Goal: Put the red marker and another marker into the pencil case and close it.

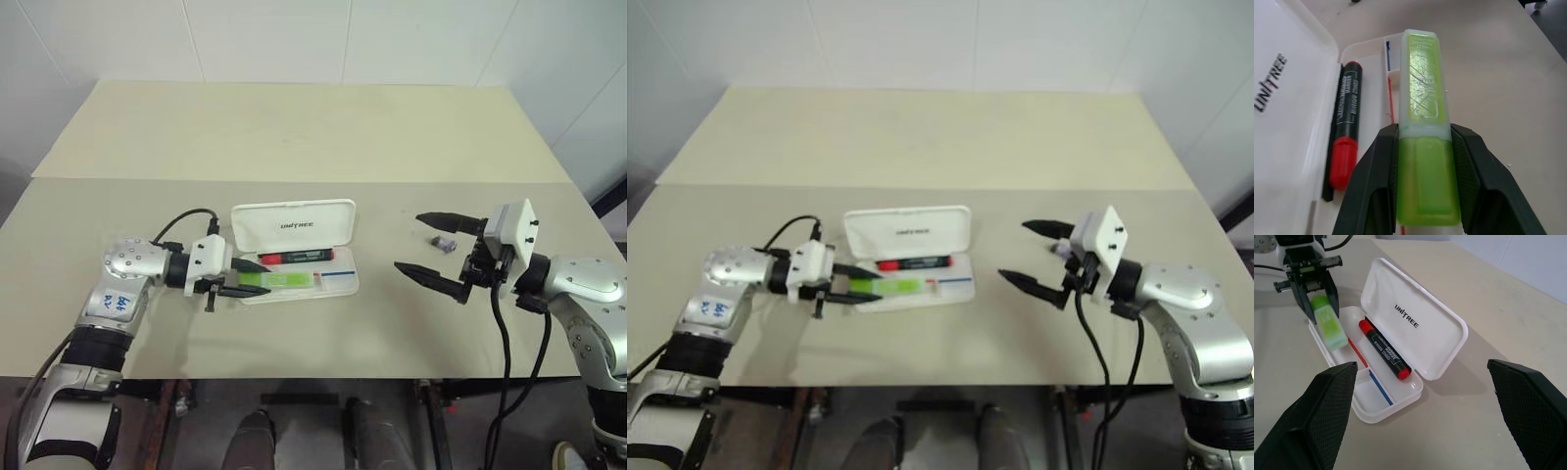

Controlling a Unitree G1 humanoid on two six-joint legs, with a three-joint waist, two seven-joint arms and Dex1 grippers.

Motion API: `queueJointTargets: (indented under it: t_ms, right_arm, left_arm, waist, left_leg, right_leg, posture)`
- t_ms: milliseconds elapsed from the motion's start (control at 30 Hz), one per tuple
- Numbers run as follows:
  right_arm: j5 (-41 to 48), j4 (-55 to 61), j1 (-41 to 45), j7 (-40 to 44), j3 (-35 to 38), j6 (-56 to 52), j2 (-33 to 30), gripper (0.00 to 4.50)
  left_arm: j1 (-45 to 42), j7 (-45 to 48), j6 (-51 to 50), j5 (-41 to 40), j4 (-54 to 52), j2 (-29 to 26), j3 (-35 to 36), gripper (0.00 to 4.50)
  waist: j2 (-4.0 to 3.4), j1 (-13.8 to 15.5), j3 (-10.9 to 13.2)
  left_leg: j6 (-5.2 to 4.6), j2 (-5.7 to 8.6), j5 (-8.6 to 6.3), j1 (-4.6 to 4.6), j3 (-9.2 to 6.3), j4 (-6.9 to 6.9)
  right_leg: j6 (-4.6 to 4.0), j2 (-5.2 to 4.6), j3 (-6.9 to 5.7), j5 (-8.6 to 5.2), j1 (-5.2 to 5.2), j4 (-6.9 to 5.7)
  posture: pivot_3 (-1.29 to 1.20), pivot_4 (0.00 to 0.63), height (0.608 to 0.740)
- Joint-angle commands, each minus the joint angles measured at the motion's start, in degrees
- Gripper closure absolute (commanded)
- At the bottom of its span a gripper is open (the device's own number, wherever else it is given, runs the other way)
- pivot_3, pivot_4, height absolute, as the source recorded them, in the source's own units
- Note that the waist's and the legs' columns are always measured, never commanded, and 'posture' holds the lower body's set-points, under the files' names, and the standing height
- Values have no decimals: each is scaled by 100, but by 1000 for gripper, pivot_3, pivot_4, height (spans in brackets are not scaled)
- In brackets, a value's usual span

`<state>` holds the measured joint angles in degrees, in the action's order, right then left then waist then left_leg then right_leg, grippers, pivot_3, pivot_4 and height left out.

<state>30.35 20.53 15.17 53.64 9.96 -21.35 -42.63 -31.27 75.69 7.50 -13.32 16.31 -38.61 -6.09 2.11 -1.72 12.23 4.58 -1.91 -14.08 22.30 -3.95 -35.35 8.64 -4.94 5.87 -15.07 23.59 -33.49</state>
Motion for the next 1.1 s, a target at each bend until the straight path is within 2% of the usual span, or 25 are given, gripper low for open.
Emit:
queueJointTargets:
  t_ms: [33, 367, 1000, 1100]
  right_arm:
    - [107, 273, -41, -114, 232, 35, -28, 0]
    - [192, 462, -171, -282, 261, 3, -54, 0]
    - [219, 461, -147, -350, 204, 17, -48, 0]
    - [212, 446, -142, -353, 195, 28, -37, 0]
  left_arm:
    - [-142, -130, 15, 99, -67, 45, -10, 3450]
    - [-82, -452, -148, 258, 4, 108, -47, 3450]
    - [-43, -229, -425, 239, -62, -3, -79, 3450]
    - [-49, -175, -457, 215, -58, -25, -95, 2410]
  waist:
    - [0, -2, 0]
    - [0, 2, 0]
    - [0, -2, 0]
    - [0, -1, 0]
  left_leg:
    - [0, 0, 0, -1, 0, 0]
    - [0, 0, 0, -2, -1, 0]
    - [0, 0, 1, -4, -1, 0]
    - [0, 0, 0, -4, -1, 0]
  right_leg:
    - [0, 0, 0, 0, 0, -1]
    - [2, 0, 0, 1, 0, -5]
    - [2, 1, 0, 1, 0, -6]
    - [3, 1, 0, 1, 0, -6]
  posture:
    - [0, 150, 740]
    - [0, 150, 740]
    - [0, 150, 740]
    - [0, 150, 740]
